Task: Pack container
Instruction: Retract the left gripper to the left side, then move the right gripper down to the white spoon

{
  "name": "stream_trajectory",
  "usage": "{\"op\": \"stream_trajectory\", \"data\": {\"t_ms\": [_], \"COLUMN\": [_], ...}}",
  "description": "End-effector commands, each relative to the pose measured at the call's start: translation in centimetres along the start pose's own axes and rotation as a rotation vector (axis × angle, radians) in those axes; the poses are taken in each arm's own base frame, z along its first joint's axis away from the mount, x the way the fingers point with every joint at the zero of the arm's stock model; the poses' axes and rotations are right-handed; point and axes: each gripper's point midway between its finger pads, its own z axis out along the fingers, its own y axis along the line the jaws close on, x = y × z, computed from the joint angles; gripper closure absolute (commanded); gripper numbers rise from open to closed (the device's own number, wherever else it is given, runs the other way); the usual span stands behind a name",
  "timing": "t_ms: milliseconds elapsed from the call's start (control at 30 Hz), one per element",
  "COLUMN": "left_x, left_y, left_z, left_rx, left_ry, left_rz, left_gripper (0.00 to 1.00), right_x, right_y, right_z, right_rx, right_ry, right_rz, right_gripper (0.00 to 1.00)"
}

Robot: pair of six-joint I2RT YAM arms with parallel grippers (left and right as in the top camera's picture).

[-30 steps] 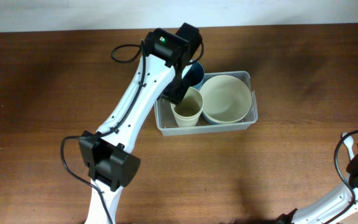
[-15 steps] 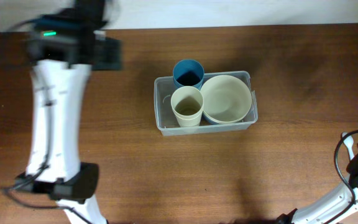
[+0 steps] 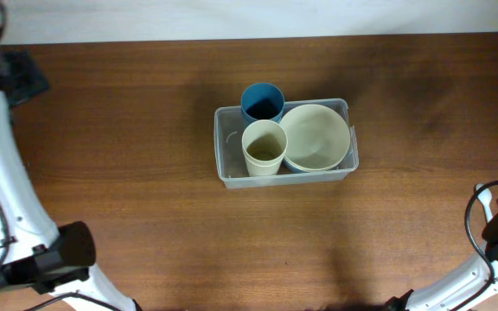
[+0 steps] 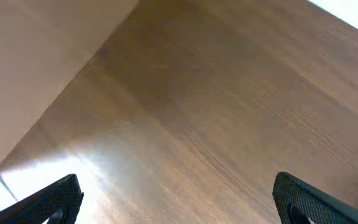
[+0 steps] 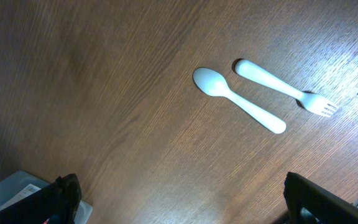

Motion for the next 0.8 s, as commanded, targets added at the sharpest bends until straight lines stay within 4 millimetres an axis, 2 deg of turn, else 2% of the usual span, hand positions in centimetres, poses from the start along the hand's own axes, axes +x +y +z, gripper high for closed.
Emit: {"op": "stream_trajectory", "data": {"t_ms": [0,133,233,567,767], "left_x": [0.1,0.3,0.4,0.4,0.4], "left_y": [1.4,1.5,1.3,1.3,1.3], "left_z": [1.8,2.2,2.2,2.2,2.2], "left_rx": [-0.012,0.003,0.012,0.015,0.015], "left_ry": [0.046,0.066,0.069,0.070,0.070], "left_rz": [-0.087,-0.097,-0.097,-0.097,-0.097], "left_gripper": [0.00,0.00,0.00,0.00,0.00], "right_x": [0.0,0.0,-1.0,-1.4,1.1], "right_y": [0.5,1.6,1.7,1.9,1.0], "right_z": [0.0,-0.1,-0.1,-0.1,0.0], "right_rx": [-0.020,-0.084,-0.086,-0.094,-0.052], "right_ry": [0.001,0.002,-0.037,-0.053,0.042], "right_rz": [0.005,0.002,-0.002,-0.004,-0.102], "right_gripper": [0.01,0.01,0.01,0.01,0.01]}}
